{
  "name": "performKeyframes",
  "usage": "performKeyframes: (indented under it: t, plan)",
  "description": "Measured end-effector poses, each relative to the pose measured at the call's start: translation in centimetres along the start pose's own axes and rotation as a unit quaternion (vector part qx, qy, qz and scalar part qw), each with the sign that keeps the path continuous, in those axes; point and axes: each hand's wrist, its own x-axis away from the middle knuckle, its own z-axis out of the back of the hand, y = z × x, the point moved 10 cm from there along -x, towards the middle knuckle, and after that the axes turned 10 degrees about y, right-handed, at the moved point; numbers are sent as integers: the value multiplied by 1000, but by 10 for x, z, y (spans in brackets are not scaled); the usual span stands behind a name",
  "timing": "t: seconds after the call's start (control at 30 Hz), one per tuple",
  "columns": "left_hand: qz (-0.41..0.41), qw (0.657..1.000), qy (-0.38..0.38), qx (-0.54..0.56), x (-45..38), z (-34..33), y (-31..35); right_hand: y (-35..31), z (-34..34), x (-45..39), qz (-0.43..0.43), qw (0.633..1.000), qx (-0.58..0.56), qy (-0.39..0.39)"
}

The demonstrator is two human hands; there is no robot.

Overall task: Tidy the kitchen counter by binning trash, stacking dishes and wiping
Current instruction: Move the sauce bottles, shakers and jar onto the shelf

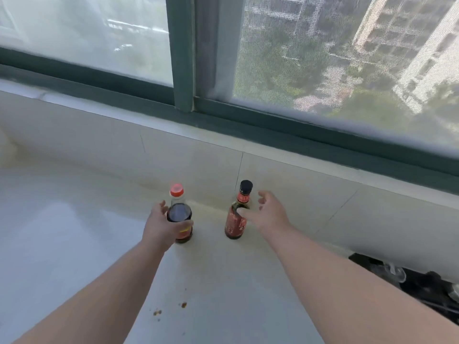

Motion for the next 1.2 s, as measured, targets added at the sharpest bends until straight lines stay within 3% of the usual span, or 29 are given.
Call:
performKeyframes:
  t: [0.2, 0.47, 0.77, 0.9, 1.2]
  plan:
    - [-55, 996, 22, -73, -4, -7, -4, 5, -41, -11, 32, 999, -2, 2]
    - [-73, 993, 18, -92, 50, -18, 10, 41, 12, 20, 27, 997, -60, 52]
    - [-133, 988, -80, -3, 225, -96, 65, 93, 187, 118, 22, 992, -90, 86]
    - [-185, 974, -129, -1, 328, -134, 92, 124, 285, 186, 36, 984, -88, 152]
    - [-266, 930, -253, 13, 606, -229, 88, 290, 509, 389, -20, 959, -90, 268]
